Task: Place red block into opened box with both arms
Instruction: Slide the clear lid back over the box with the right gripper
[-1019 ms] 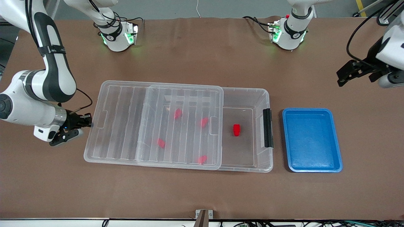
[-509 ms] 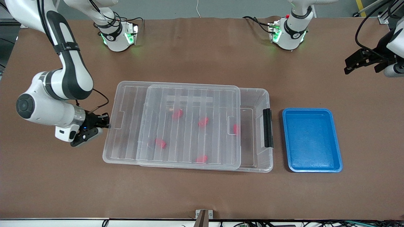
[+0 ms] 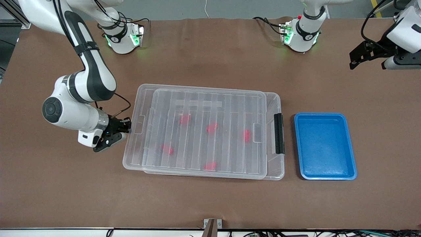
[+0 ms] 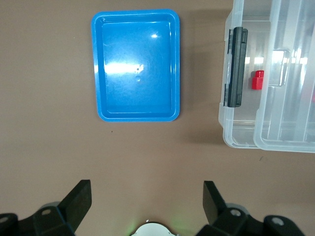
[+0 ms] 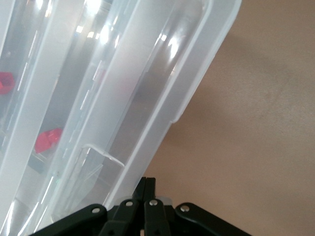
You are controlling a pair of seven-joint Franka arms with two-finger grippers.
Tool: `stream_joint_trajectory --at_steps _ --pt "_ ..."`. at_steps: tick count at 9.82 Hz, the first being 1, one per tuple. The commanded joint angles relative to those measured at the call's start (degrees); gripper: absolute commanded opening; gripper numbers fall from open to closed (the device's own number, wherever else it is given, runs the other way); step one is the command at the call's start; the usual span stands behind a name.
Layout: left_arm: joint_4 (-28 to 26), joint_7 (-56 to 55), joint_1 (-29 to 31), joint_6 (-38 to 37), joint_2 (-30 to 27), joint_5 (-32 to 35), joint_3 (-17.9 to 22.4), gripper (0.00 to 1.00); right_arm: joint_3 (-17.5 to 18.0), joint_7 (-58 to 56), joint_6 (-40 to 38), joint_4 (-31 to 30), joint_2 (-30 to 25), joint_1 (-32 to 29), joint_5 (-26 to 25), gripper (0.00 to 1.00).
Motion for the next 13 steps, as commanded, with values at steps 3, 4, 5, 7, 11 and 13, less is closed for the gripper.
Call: stream_joint_trajectory --at_steps 3,4,5,7,11,13 --pt "-2.8 1.8 0.2 0.8 -0.8 -0.5 -0.3 1.0 0.3 1.1 1.2 0.5 1.2 1.0 1.3 0.0" --pt "-2.9 1.9 0.2 0.6 -0.9 -0.6 -0.3 1.0 0.3 1.1 1.2 0.5 1.3 1.0 1.4 0.0" --pt "-2.9 1.9 0.3 0.4 -0.9 -0.6 -0.3 1.0 0.3 2.3 1.3 0.6 1.3 1.2 1.4 0.0" --pt "-2.9 1.9 0.2 0.2 -0.9 -0.6 -0.4 1.0 0.2 2.5 0.6 1.8 1.4 0.4 1.3 0.08" --pt "-2.4 1.9 0.1 -0.2 -0.8 -0.6 -0.4 1.0 -0.8 14.4 -8.4 3.4 -7.2 -7.7 -5.4 1.0" --pt "-2.4 1.9 0.1 -0.4 -0.6 -0.6 -0.4 1.0 -0.8 24.1 -13.1 6.7 -11.2 -9.6 -11.5 1.0"
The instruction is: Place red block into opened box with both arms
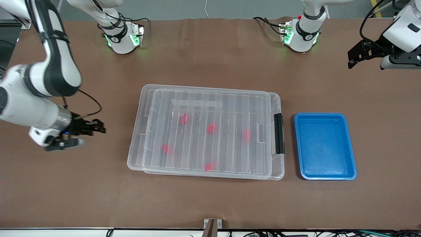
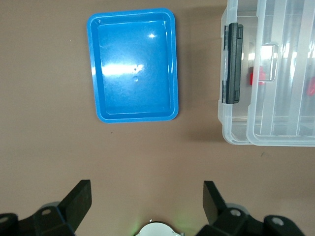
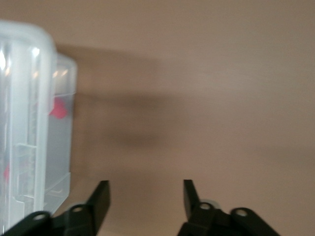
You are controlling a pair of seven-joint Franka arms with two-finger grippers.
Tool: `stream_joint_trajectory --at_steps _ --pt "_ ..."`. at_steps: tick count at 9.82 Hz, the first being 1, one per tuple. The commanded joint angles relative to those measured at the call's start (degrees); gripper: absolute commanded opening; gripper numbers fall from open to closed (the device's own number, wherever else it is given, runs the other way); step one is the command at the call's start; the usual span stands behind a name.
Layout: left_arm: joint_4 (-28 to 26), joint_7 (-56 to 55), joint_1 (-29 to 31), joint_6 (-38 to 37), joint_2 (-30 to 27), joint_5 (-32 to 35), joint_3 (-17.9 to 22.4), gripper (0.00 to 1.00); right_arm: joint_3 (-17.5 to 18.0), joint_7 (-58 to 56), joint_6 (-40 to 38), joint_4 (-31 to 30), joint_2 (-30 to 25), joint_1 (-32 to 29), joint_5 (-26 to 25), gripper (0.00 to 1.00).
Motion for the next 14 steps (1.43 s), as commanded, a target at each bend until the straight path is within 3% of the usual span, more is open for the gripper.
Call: stream_joint_trajectory --at_steps 1,3,5,6,9,14 --pt "-2.2 1.0 0.1 -0.2 -0.6 -0.5 0.0 1.0 0.6 7.1 -7.9 5.6 -3.9 -2.4 -3.6 1.0" --pt "-2.1 1.0 0.1 -0.2 -0.3 -0.5 0.0 1.0 -0.3 7.8 -18.3 15.8 -3.5 -4.2 -5.8 1.0" --pt "-1.7 1.0 0.3 -0.2 -0.2 -0.5 0.0 1.0 -5.1 10.3 -22.7 15.9 -9.2 -3.6 -5.4 1.0" --pt "-1.7 1.0 0.3 -0.2 -0.2 -0.5 0.0 1.0 -5.6 6.1 -27.3 15.4 -12.6 -3.6 -5.4 1.0" --pt "-1.7 0.9 0.2 -0.9 -0.2 -0.5 0.0 1.0 -9.6 5.6 -24.6 7.8 -17.6 -0.9 -5.3 1.0" --pt "-1.5 0.9 0.1 -0.9 0.1 -0.6 0.0 1.0 -9.5 5.3 -24.2 8.6 -17.3 -2.2 -4.7 1.0"
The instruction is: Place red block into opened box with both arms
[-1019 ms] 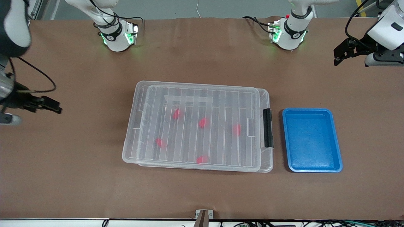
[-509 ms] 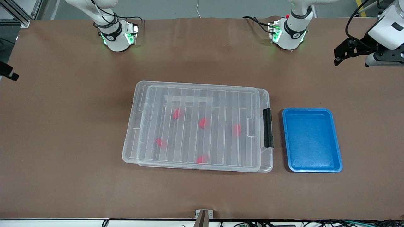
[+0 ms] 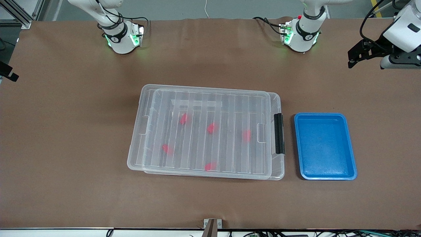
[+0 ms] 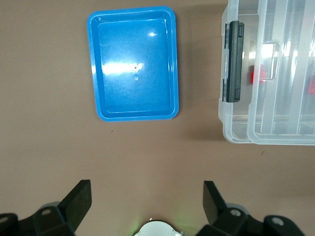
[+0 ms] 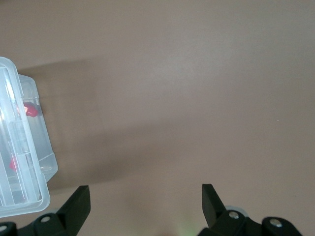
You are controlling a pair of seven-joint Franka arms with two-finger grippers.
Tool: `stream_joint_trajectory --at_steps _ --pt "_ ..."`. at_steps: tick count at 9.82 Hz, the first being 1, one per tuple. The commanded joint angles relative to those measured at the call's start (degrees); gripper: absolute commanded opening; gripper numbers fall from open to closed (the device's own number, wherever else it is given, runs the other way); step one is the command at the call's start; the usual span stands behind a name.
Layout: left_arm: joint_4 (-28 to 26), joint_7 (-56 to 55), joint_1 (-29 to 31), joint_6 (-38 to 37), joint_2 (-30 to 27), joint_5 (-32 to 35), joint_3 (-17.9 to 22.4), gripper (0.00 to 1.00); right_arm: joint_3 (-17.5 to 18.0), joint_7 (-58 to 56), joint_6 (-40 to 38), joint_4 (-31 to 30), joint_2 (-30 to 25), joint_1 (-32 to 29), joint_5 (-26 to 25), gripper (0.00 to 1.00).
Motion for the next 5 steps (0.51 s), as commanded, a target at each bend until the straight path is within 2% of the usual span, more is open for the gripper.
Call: stream_joint_trajectory --at_steps 1,5 --pt "-1.5 0.9 0.1 -0.6 0.1 -0.5 0.0 1.0 0.0 -0.5 0.6 -1.4 -1.2 0.1 0.0 1.0" --pt "1.9 0.6 -0.2 -1.2 2.5 0.3 0.1 1.0 -0.1 -0.5 0.6 -1.4 -1.1 0.2 0.6 1.0"
